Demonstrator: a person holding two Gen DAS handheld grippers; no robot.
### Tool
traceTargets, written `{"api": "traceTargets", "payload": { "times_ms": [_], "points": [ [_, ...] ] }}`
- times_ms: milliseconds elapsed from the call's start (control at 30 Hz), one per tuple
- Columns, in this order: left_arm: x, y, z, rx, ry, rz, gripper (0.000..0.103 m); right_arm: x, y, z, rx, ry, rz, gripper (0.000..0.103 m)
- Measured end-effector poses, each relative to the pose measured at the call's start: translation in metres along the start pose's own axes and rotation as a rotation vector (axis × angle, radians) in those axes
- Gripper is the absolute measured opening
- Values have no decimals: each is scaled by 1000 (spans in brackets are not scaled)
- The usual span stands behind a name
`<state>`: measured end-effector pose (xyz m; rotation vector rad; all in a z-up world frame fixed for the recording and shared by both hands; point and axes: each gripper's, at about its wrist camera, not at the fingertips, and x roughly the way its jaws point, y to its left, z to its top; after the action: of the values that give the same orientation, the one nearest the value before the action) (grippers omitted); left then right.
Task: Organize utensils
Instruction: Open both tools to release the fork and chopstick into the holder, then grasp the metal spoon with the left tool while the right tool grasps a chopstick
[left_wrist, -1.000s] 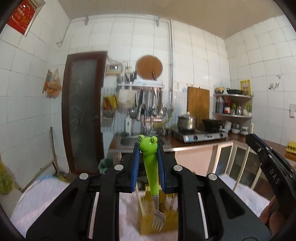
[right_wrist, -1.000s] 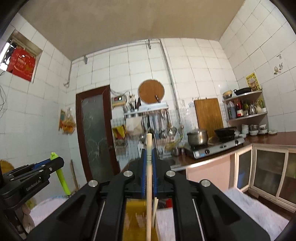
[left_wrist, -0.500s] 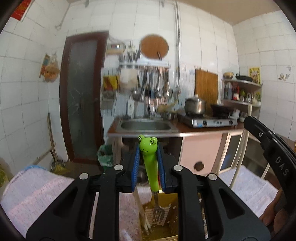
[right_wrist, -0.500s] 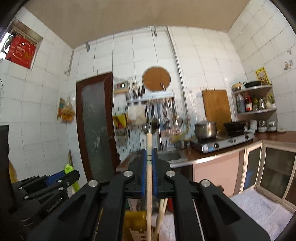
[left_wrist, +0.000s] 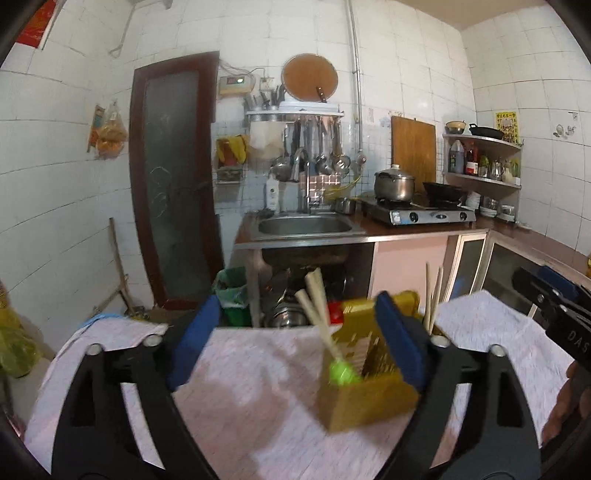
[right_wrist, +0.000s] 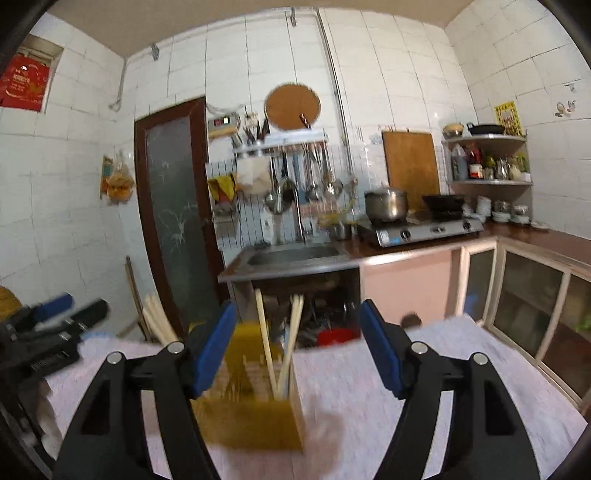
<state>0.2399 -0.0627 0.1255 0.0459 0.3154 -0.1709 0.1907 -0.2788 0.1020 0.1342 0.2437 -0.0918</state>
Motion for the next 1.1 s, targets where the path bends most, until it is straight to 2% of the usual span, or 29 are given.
{"api": "traceTargets", "payload": {
  "times_ms": [100,233,433,633,767,900,967,1033,1100],
  "points": [
    [-27,17,-22,13,47,6,96,-19,4,-26,-17,98,-28,69],
    [-43,31,-58,27,130,7,97,-26,9,-65,-14,215,-57,69],
    [-37,44,-126,34,303,-2,97,-18,22,-121,-18,363,-91,69],
    [-22,51,-161,30,382,2,97,12,36,-156,-34,479,-116,68],
    [-9,50,-171,28,414,11,97,31,46,-169,-39,545,-112,66],
    [5,51,-176,15,448,13,97,49,57,-172,-69,606,-120,43],
    [7,52,-176,2,459,5,97,55,61,-172,-73,617,-128,37],
    [6,52,-176,3,454,3,97,56,62,-170,-58,627,-110,15],
    [4,48,-175,11,454,-5,97,52,59,-169,-44,640,-91,8]
  ]
}}
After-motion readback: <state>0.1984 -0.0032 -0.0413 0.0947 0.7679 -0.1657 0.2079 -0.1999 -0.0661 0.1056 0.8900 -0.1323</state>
